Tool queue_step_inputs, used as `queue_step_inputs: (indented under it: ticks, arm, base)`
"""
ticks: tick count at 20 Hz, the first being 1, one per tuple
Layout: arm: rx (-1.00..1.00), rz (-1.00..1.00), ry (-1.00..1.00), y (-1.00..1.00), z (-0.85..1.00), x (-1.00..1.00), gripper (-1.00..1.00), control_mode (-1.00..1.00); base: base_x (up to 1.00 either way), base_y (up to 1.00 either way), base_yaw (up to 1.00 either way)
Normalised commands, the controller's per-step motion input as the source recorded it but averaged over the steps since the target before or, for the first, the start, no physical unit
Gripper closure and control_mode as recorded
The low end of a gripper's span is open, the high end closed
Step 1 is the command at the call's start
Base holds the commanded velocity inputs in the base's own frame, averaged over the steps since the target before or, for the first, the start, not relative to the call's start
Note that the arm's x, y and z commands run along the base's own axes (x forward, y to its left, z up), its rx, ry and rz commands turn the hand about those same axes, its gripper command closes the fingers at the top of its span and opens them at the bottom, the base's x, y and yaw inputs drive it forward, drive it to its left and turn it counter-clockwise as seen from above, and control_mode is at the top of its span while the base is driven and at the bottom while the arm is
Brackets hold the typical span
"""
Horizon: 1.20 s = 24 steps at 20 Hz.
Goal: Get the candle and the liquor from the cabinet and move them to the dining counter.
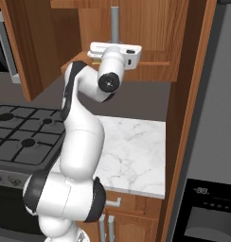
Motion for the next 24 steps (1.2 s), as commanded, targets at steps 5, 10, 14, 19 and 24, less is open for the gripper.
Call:
queue_step_inputs:
  ticks: [5,10,14,19,24]
  arm:
    - [0.00,-0.01,0.05,-0.34,0.11,-0.37,1.00,-1.00]
    - [0.00,-0.02,0.05,-0.33,0.08,-0.34,1.00,-1.00]
    - [0.00,-0.03,0.07,-0.32,0.11,-0.32,1.00,-1.00]
    - [0.00,-0.04,0.08,-0.27,0.13,-0.34,1.00,-1.00]
    - [0.00,-0.05,0.06,-0.33,0.13,-0.32,1.00,-1.00]
  base:
    - [0.00,0.00,0.00]
    - [0.00,0.00,0.00]
    - [0.00,0.00,0.00]
    - [0.00,0.00,0.00]
    - [0.00,0.00,0.00]
